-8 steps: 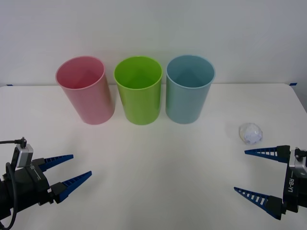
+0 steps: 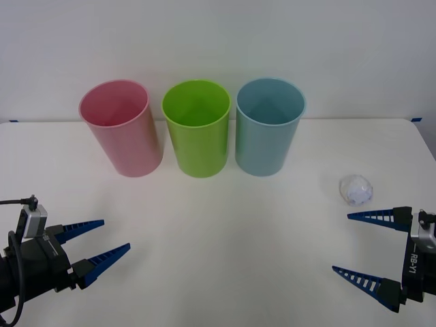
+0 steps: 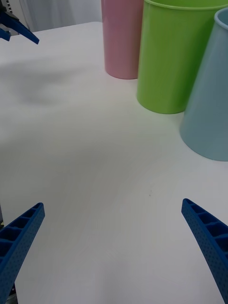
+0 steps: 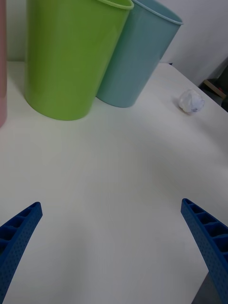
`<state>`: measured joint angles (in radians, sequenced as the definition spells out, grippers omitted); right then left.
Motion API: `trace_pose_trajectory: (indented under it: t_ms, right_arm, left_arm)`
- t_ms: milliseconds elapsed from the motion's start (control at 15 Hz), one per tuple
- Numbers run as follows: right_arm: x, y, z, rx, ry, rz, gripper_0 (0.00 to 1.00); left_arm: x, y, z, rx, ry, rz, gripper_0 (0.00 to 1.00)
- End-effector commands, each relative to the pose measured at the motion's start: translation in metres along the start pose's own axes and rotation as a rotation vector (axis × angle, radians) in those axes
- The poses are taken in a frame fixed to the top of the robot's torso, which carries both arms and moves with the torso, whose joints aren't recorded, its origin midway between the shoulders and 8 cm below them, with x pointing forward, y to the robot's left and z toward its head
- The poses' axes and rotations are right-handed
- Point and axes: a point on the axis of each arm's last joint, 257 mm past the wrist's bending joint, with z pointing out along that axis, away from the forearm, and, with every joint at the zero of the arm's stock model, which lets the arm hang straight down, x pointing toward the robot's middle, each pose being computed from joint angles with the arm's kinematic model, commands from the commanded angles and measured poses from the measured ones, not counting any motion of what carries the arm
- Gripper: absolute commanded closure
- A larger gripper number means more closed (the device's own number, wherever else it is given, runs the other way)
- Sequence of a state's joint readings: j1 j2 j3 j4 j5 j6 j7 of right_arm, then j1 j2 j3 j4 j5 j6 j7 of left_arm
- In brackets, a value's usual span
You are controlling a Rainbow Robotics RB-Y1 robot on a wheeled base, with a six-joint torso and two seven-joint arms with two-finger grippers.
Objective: Put cans in the blue bin and PET bottles in the pink bin and trash in the green bin.
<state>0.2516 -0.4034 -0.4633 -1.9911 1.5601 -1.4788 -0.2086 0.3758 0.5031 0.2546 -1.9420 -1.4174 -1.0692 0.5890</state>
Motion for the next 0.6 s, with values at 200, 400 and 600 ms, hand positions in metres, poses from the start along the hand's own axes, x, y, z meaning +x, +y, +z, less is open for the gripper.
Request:
trace_pose_trajectory:
  t_ms: [200, 400, 600]
  right_arm:
    - [0.0, 0.0, 0.0, 0.0, 0.0, 0.0, 0.0]
    - [0.0, 0.0, 0.0, 0.0, 0.0, 0.0, 0.0]
    - [0.0, 0.0, 0.0, 0.0, 0.0, 0.0, 0.0]
  left_arm:
    - [0.0, 0.0, 0.0, 0.0, 0.0, 0.0, 0.0]
    - [0.0, 0.0, 0.0, 0.0, 0.0, 0.0, 0.0]
    - [0.0, 0.0, 0.0, 0.0, 0.0, 0.0, 0.0]
